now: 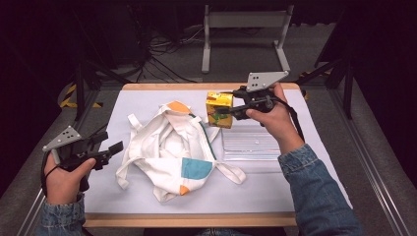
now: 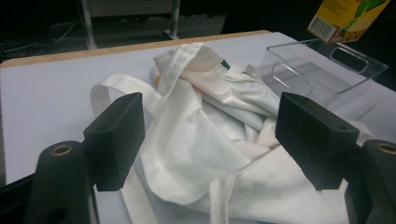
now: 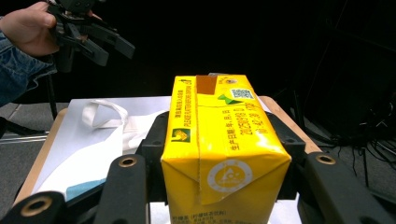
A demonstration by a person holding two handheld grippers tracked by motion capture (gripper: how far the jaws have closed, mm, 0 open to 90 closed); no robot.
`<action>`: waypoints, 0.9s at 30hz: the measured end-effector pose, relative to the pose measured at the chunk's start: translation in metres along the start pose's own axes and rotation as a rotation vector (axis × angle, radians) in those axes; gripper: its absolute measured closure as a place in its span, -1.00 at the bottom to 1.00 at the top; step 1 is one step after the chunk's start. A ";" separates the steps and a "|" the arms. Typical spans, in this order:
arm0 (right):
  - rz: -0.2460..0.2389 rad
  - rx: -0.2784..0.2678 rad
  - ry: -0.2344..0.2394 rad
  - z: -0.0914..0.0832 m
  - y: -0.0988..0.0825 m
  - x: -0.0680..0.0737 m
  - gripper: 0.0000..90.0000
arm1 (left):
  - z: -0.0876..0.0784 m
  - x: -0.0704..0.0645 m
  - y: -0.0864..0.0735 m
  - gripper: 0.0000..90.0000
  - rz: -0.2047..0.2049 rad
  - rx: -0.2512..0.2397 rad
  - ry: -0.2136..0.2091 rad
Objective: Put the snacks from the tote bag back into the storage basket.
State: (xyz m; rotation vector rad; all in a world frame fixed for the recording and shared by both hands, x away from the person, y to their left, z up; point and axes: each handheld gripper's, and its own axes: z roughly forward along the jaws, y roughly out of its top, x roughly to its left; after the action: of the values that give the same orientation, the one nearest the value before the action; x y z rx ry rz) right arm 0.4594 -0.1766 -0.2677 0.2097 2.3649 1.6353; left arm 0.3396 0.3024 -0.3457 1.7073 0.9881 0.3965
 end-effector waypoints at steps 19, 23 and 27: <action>0.020 0.020 0.009 -0.032 -0.022 -0.011 0.16 | 0.006 0.000 0.002 -0.47 0.007 0.012 -0.009; 0.028 0.032 0.009 -0.037 -0.028 -0.014 0.16 | 0.006 0.000 0.002 -0.47 0.003 0.014 -0.008; 0.038 0.030 0.018 -0.039 -0.032 -0.016 0.16 | 0.006 0.000 0.002 -0.47 0.003 0.014 -0.006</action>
State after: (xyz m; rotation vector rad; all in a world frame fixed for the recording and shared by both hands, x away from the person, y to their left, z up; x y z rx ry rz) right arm 0.4647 -0.2271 -0.2829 0.2478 2.4141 1.6261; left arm 0.3448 0.2982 -0.3462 1.7214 0.9857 0.3868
